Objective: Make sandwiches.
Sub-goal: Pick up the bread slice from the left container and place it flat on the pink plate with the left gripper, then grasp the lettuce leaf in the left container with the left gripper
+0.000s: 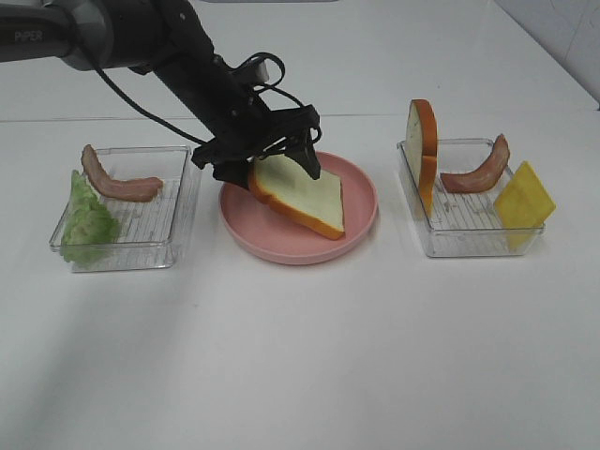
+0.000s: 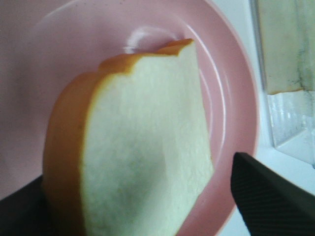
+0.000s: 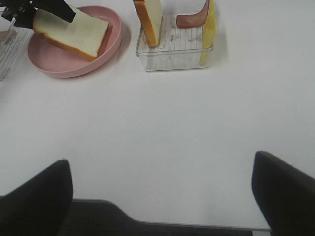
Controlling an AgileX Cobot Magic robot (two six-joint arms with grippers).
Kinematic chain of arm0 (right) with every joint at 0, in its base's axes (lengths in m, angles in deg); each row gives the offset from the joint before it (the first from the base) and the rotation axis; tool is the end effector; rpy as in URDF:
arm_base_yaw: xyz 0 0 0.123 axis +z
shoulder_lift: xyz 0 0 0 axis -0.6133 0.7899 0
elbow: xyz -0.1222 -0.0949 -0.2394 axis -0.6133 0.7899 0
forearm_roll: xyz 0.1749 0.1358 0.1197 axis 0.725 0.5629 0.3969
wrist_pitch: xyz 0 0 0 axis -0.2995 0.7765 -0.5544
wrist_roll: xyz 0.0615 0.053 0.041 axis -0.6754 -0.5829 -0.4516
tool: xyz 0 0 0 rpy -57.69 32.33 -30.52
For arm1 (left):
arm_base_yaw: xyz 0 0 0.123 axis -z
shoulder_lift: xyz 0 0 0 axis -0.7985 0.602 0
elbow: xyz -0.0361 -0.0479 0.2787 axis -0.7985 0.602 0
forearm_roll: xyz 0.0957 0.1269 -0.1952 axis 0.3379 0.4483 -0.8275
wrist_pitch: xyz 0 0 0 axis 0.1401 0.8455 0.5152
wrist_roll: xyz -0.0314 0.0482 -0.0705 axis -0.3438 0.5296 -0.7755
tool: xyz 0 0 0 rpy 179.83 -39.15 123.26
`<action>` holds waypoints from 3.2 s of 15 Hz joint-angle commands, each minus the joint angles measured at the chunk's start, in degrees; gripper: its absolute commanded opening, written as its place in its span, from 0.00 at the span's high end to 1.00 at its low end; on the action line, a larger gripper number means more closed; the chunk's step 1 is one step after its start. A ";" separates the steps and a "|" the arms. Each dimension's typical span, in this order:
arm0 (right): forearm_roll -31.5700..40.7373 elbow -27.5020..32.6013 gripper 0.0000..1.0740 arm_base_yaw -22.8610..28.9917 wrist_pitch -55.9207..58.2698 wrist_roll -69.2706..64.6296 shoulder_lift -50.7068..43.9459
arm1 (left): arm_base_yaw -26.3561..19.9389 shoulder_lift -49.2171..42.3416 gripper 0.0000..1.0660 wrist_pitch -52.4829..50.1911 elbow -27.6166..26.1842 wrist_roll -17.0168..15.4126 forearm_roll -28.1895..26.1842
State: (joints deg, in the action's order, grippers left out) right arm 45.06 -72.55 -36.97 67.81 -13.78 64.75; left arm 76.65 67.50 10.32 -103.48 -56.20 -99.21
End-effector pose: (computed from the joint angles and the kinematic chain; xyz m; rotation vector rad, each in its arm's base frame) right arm -0.0031 0.0111 0.2615 -0.0409 2.1291 0.1666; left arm 0.4536 -0.2402 0.1451 0.1290 2.8143 -0.8069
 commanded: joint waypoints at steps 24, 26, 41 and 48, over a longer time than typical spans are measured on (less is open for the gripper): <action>0.40 0.23 0.13 -0.17 -0.46 0.52 -1.78 | -13.81 -24.41 0.17 24.87 16.44 -4.07 35.52; 0.40 0.23 0.13 -0.17 -0.46 0.52 -1.78 | -13.81 -23.03 0.15 24.69 16.44 -4.41 35.35; 0.40 0.23 0.13 -0.17 -0.46 0.52 -1.78 | -13.81 -11.00 0.16 14.38 16.33 -4.76 34.21; 0.40 0.23 0.13 -0.17 -0.46 0.52 -1.78 | -13.81 -10.71 0.16 14.27 16.33 -4.76 34.15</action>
State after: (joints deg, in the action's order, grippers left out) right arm 45.29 -72.55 -36.97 67.81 -13.78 64.75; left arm 62.90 56.61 24.53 -87.32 -60.84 -64.94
